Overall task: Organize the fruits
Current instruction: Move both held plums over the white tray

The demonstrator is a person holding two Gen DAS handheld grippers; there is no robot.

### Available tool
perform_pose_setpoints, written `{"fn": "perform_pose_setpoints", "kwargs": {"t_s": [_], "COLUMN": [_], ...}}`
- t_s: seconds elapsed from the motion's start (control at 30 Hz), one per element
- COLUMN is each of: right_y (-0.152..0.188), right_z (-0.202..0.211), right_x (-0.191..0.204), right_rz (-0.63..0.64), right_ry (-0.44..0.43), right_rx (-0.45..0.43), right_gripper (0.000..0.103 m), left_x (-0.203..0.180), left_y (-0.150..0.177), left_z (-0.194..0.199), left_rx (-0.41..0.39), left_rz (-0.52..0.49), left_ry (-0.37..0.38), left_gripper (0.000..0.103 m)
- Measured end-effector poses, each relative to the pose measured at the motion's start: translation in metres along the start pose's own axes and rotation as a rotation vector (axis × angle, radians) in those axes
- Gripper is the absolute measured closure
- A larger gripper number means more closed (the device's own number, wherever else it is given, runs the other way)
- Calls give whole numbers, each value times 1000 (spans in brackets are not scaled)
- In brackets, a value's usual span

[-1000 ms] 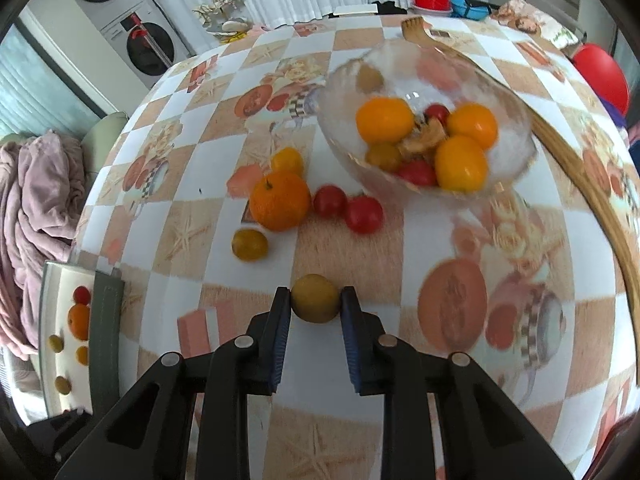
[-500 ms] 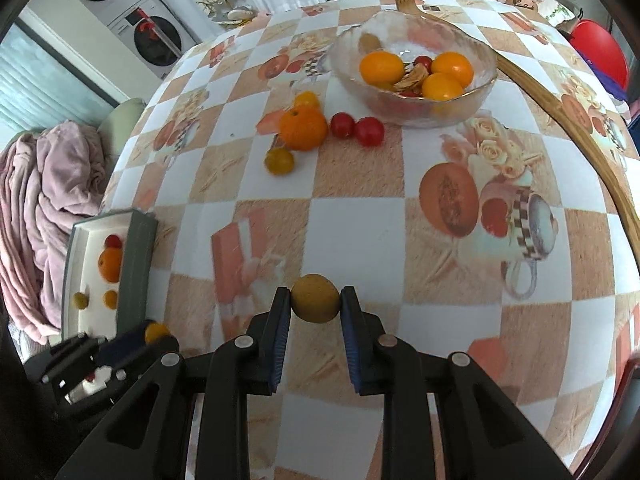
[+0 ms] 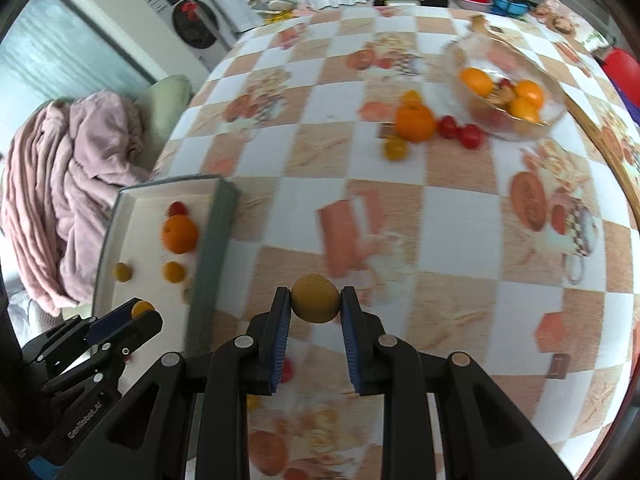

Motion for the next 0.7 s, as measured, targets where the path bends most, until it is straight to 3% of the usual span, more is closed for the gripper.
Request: {"fn": "perform_pose_setpoints", "kwargs": {"t_s": [0.3, 0.7], "right_y": [15, 45], "right_z": [-14, -44], "right_x": [68, 110], "right_rz": [89, 150], "right_ry": [-62, -64], "right_rx": [43, 112], "right_gripper": [76, 76], "left_x": [56, 107], "left_y": [10, -20], "left_z": [5, -23], "left_rx": [-11, -10], "left_rz": [71, 81], "left_ry": [-67, -123], "left_gripper": [80, 80]}}
Point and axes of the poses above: each gripper's, at about its wrist camera, not at the fingertips, and z roughly against the way its jaws point, x to its left, y to its underside, the point moved 10 cm from there along -z, roughly the way its jaws point, and after that the axes turned 10 degrees about -z, right-handed, at the moved point
